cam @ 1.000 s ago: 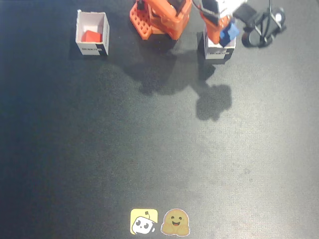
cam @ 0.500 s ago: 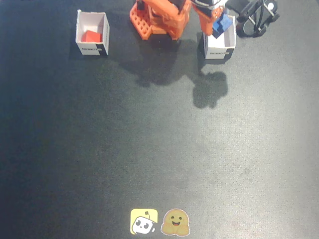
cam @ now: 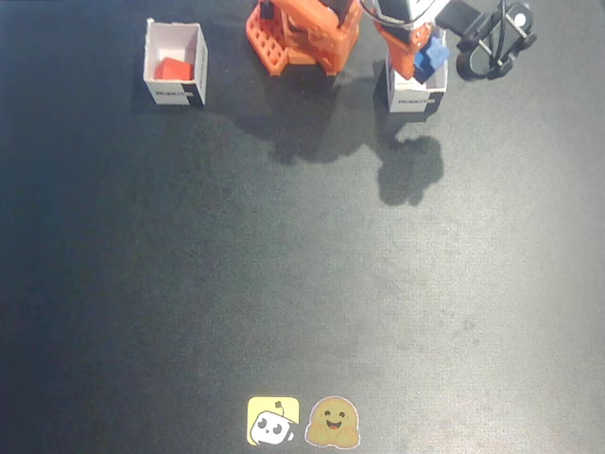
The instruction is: Put the red cube in the right box and the blue cube in the left box.
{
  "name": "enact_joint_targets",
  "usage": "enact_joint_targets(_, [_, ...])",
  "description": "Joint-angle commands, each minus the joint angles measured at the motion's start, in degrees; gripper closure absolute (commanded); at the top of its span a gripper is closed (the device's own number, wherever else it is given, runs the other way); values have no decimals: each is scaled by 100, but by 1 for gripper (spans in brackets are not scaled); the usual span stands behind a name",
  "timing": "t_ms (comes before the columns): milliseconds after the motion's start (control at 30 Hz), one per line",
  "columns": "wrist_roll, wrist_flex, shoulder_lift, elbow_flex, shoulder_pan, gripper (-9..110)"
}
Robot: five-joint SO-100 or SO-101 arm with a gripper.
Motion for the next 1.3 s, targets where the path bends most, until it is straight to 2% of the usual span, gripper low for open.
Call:
enact_joint_targets(0, [-26, -123, 53, -26, 0, 87])
enact_joint_targets(567, [-97, -290, 88, 70, -44, 85])
enact_joint_targets(700, [-114, -237, 88, 62, -9, 89])
enact_joint_targets(900, [-817, -264, -396, -316, 800, 98])
enact_joint_targets(1033, [-1151, -334, -967, -686, 1257, 101])
enact_joint_targets(1267, [-1459, -791, -976, -589, 2382, 101])
